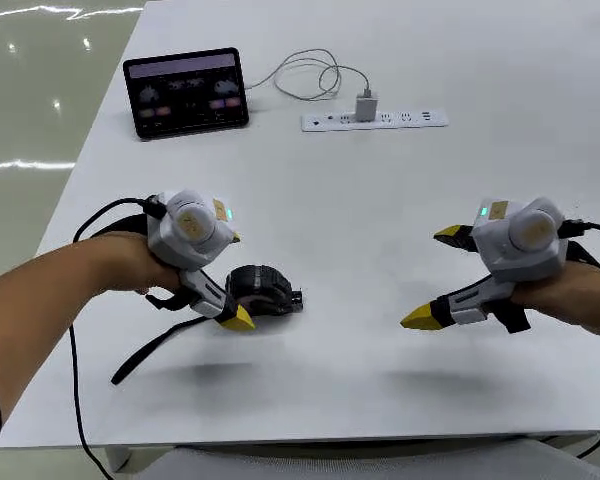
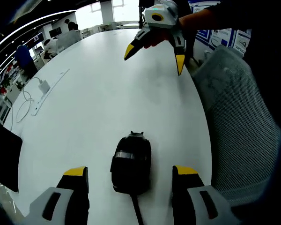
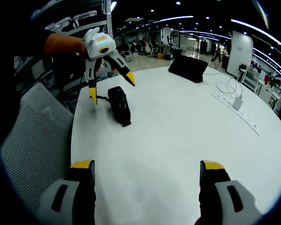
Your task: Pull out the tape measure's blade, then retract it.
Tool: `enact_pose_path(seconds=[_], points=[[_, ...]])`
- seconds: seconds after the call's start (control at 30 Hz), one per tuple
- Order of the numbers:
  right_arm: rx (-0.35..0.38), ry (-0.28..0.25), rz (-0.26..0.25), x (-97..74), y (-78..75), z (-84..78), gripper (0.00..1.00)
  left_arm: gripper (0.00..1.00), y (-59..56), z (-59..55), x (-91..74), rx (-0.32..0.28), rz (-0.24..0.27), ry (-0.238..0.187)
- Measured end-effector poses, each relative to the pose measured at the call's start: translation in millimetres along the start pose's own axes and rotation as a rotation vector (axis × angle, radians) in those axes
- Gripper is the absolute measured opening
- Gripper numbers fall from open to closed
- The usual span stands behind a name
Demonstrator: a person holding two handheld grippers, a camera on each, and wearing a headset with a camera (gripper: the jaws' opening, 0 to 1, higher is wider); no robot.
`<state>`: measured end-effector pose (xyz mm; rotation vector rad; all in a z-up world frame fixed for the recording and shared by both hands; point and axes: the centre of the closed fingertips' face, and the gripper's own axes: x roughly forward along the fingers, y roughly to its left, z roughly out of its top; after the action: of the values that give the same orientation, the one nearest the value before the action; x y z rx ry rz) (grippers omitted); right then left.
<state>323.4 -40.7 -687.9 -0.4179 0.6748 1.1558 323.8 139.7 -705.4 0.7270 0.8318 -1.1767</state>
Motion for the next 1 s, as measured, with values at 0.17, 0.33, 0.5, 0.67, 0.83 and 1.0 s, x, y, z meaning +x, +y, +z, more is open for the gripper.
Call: enact_pose_path(seconds=[0.17, 0.33, 0.5, 0.67, 0.83, 1.0], points=[[-0.062, 0.017, 0.053, 17.3, 12.3, 8.7, 0.85, 0.62, -3.3, 4.0, 6.6, 0.014, -0.022, 0.016], [-0.119, 0.022, 0.087, 32.6, 19.6, 17.4, 0.84, 0.51, -0.2, 5.9, 12.8, 0.046, -0.018, 0.041], [-0.138, 0.035, 0.115, 47.4, 24.5, 25.0, 0.79, 0.31, 0.1, 6.9, 13.5, 0.070, -0.033, 0.039], [-0.166, 0.038, 0.146, 61.9, 30.6, 33.6, 0.75, 0.30, -0.2, 5.3, 14.3, 0.130, -0.033, 0.058], [-0.221, 0.044, 0.190, 75.8, 38.1, 31.6, 0.69, 0.30, -0.7, 5.1, 14.1, 0.138, -0.037, 0.053], [-0.230, 0.049, 0.220, 85.3, 44.0, 35.9, 0.60, 0.31, -1.1, 5.1, 15.2, 0.099, -0.040, 0.054]])
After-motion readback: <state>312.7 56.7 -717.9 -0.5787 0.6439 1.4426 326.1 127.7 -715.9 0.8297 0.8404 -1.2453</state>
